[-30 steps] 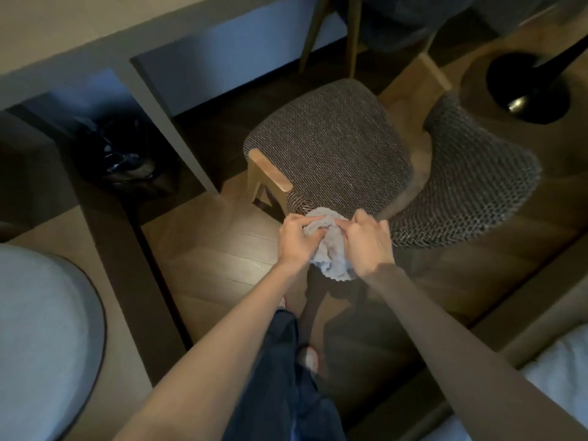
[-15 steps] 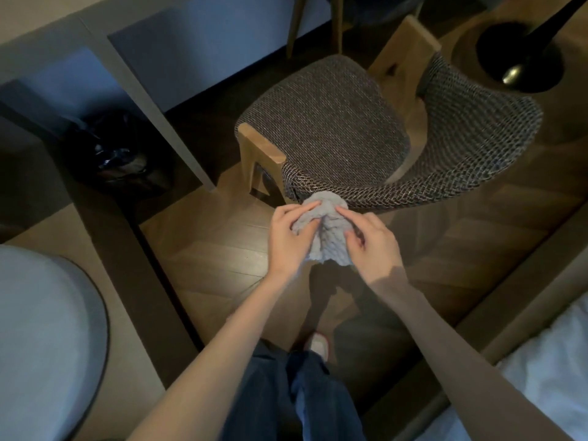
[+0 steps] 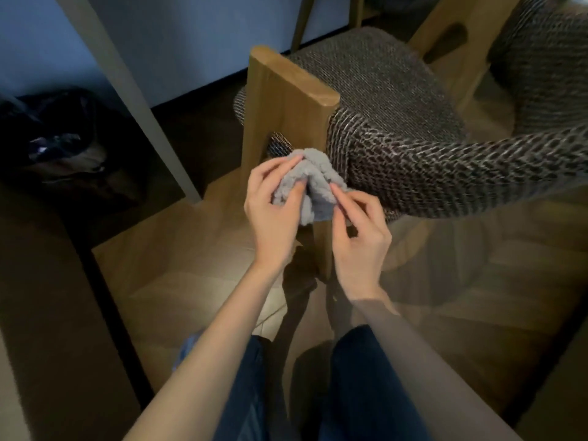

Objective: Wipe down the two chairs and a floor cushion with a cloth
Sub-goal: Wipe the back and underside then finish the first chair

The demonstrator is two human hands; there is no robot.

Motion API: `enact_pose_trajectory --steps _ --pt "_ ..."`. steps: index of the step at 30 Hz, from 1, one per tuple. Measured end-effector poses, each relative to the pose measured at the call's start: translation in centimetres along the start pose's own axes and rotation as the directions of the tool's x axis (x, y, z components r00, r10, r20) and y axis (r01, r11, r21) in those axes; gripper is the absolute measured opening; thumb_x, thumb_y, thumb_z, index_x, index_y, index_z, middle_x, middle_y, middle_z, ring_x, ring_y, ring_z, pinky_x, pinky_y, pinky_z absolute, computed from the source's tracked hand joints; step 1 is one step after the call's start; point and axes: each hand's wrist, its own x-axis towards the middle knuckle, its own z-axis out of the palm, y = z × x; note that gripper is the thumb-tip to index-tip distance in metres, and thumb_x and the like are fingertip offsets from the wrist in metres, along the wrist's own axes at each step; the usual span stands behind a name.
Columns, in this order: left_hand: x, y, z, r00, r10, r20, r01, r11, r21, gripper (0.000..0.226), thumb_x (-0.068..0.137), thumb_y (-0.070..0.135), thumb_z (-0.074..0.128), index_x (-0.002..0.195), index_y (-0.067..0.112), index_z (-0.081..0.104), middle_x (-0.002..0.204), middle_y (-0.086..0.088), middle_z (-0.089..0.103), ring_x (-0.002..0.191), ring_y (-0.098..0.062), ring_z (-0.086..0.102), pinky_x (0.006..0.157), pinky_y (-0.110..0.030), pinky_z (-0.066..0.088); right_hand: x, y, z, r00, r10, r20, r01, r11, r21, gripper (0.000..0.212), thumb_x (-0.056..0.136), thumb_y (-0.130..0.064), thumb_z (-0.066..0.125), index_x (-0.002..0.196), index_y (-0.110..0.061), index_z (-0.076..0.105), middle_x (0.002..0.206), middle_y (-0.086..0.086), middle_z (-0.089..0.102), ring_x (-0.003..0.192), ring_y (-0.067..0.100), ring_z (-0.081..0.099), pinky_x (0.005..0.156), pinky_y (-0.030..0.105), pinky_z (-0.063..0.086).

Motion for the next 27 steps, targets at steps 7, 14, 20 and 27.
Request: enact_pose_trajectory --steps 7,14,20,27 --pt "0.0 -5.8 4.1 0.985 0.125 -0.118 -0.144 0.975 -0.17 0.028 0.09 0.012 0.06 0.118 0.012 0.061 0.117 -0.001 0.058 0.109 -0.005 0.056 0.092 -0.014 0.046 -0.7 5.7 4.8 0.948 -0.186 -0.258 0.18 0.982 -0.05 0.023 0.082 0.012 0.062 0.1 0.002 0.071 0.092 0.02 0.065 0.09 0.017 0.059 0.084 0.021 0.048" --pt "-3.6 -14.1 6.0 0.999 0.028 -0.017 -0.03 0.984 -0.174 0.019 0.085 0.001 0.063 0.102 0.008 0.06 0.104 -0.009 0.061 0.098 -0.016 0.059 0.09 -0.035 0.05 -4.1 12.1 6.7 0.947 -0.22 -0.233 0.207 0.975 -0.079 0.012 0.075 0.006 0.066 0.083 0.0 0.073 0.086 0.019 0.065 0.086 0.014 0.058 0.083 0.009 0.041" --pt "-7.1 -18.4 7.1 0.987 -0.139 0.085 0.149 0.982 -0.118 0.02 0.087 -0.001 0.061 0.1 0.014 0.056 0.098 -0.006 0.063 0.092 -0.019 0.062 0.082 -0.039 0.053 -10.1 16.5 7.3 0.998 0.006 -0.054 -0.011 0.996 -0.093 0.015 0.077 0.003 0.07 0.089 -0.006 0.074 0.092 0.013 0.063 0.091 0.001 0.051 0.082 0.004 0.039" --pt "-8.7 -17.4 7.1 0.967 -0.23 0.109 0.242 0.962 -0.124 0.02 0.089 0.001 0.059 0.105 0.014 0.057 0.102 -0.004 0.063 0.098 -0.017 0.062 0.088 -0.04 0.052 -10.3 15.2 5.5 0.995 0.021 0.096 -0.017 0.999 -0.042 0.023 0.081 0.005 0.068 0.1 -0.009 0.072 0.099 0.008 0.061 0.096 -0.001 0.052 0.083 0.006 0.043"
